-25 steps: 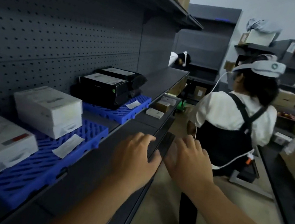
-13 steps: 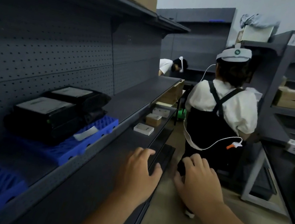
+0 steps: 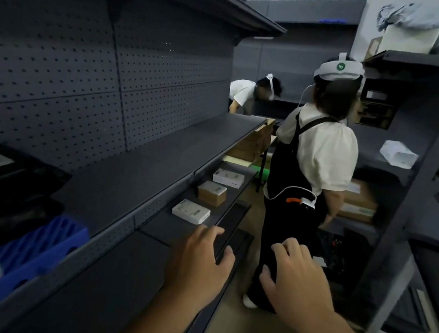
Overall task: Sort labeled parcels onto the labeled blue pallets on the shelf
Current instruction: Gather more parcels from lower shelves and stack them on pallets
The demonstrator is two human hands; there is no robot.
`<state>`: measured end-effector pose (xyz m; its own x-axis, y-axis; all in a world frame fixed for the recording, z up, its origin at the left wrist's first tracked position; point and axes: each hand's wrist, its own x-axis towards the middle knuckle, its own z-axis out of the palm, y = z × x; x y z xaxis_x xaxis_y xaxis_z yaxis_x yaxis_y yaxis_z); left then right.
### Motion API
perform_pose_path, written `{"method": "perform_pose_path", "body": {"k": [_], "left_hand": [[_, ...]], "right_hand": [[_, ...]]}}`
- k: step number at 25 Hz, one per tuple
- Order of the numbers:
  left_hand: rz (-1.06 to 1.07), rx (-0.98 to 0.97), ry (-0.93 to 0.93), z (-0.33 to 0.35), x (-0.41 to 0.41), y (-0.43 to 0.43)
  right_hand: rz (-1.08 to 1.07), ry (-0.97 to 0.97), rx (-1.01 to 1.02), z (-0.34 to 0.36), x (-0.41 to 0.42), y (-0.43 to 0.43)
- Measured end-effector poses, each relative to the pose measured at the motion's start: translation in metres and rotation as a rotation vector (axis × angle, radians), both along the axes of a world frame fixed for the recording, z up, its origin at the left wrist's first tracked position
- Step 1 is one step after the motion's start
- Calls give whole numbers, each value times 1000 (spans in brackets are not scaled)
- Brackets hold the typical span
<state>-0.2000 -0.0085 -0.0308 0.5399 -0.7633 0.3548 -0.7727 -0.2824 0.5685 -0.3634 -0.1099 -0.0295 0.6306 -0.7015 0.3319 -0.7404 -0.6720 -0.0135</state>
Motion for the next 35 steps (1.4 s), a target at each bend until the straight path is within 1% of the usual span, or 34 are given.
{"method": "perform_pose_path", "body": {"k": [4,7,12,15,18,21,23,26,31,35], "left_hand": [[30,-2,-19,-16,41,-79],[64,30,-38,-27,66,-122],[150,139,40,-61,103,-209],[241,210,90,-81,118,-273],[360,217,163,-93,128,-331],[471,217,248,-101,141,-366],[571,246,232,-106,158,-383],[753,346,117,-120,201,-412],[933,448,187,-175,276,-455],[1097,548,173,-238,313,-478]], "right_hand": [[97,-15,23,3,56,-85],[139,-19,27,-3,82,-141],[188,6,83,-42,126,-257],[240,8,105,-68,147,-339],[305,15,151,-81,165,-420],[370,39,173,-83,189,-490],[414,38,193,-84,216,-528],[469,32,188,-96,268,-580],[530,62,155,-146,359,-664],[639,77,218,-206,437,-728]]}}
